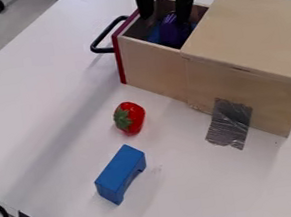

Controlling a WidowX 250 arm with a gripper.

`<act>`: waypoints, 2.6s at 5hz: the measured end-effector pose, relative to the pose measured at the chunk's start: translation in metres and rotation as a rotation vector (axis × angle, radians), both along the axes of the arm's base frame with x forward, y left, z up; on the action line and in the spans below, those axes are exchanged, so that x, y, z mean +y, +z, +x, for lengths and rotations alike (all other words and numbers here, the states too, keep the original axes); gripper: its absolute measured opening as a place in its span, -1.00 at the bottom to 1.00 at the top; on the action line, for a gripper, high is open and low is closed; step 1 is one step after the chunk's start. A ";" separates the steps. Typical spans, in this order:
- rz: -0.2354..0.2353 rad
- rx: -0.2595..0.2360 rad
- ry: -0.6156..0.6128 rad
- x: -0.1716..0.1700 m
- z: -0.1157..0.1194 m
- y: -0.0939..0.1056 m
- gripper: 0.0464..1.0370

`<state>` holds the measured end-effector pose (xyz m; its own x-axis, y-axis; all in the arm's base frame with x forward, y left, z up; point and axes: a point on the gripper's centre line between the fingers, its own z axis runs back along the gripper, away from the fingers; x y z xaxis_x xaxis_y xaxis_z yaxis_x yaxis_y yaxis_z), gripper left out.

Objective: Take the eggplant and put it in the middle of the table

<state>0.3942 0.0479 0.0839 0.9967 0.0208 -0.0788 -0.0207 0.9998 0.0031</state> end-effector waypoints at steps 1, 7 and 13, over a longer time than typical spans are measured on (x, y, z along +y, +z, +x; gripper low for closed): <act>0.011 0.010 -0.006 -0.002 0.000 -0.004 0.92; 0.015 0.054 -0.007 0.000 0.001 -0.030 0.69; 0.020 -0.118 -0.006 0.033 -0.059 0.063 0.69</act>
<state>0.3348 0.0809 0.1467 0.9991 0.0156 0.0394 -0.0164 0.9996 0.0209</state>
